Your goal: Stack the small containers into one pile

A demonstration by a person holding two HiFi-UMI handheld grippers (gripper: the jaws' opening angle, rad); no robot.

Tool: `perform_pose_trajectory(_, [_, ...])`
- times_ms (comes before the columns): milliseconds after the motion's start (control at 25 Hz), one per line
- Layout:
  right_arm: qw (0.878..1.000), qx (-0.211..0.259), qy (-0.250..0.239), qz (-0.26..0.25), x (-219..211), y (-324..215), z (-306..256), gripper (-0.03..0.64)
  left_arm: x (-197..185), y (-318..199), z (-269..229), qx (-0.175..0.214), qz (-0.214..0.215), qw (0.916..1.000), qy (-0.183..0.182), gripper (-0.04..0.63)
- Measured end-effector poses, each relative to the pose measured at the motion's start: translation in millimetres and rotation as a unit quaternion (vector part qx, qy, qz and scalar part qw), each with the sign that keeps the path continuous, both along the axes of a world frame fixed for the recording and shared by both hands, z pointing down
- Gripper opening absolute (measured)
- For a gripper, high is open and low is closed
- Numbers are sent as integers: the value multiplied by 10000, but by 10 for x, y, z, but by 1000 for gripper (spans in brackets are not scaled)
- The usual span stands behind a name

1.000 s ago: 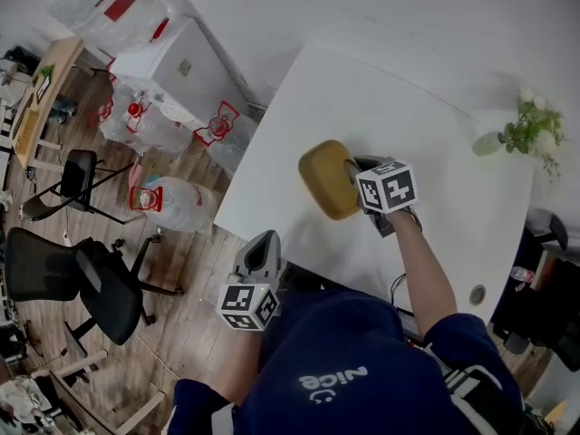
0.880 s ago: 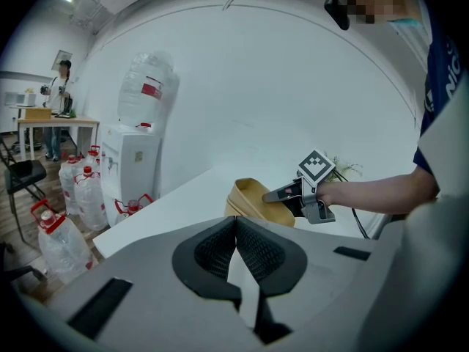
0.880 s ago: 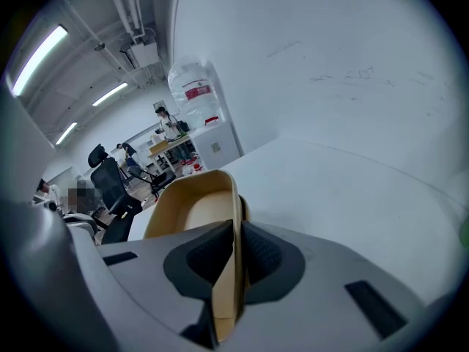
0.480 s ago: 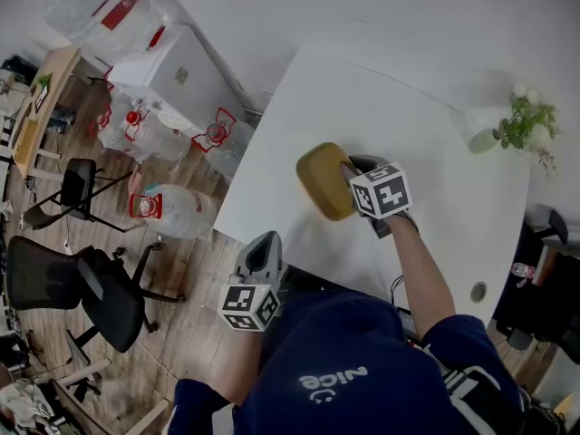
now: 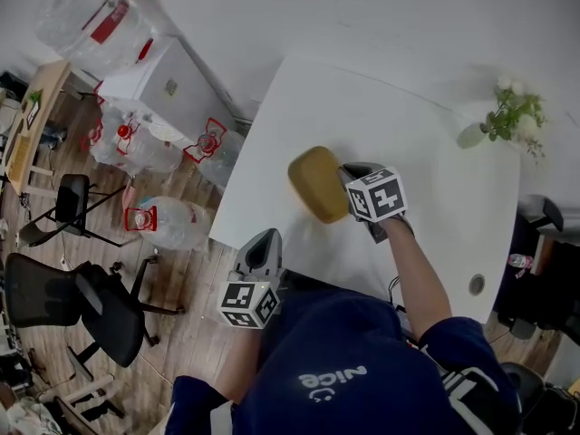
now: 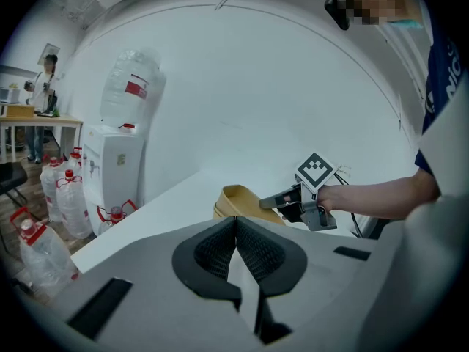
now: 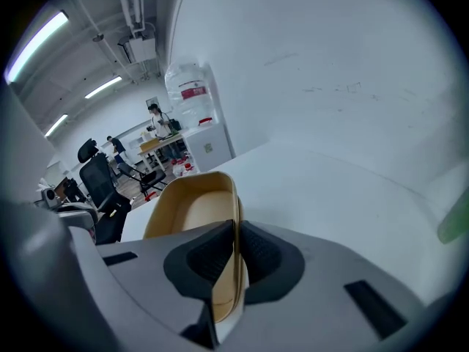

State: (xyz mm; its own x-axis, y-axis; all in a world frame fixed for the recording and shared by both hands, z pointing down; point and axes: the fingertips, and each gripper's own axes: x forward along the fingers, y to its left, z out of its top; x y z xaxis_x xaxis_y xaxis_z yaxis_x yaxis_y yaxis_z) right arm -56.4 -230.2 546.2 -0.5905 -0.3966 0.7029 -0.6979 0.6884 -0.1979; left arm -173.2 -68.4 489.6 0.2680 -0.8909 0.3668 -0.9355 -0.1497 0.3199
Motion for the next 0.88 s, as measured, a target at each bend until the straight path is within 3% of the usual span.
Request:
perform_pose_trajectory(560, [9981, -228, 550, -187, -15, 17, -17, 57, -96, 5, 14, 30, 47, 9999, 85, 18])
perform_pose_trajectory(880, [9998, -55, 177, -96, -70, 33, -121, 58, -219, 11, 39, 43, -43, 9999, 157, 18])
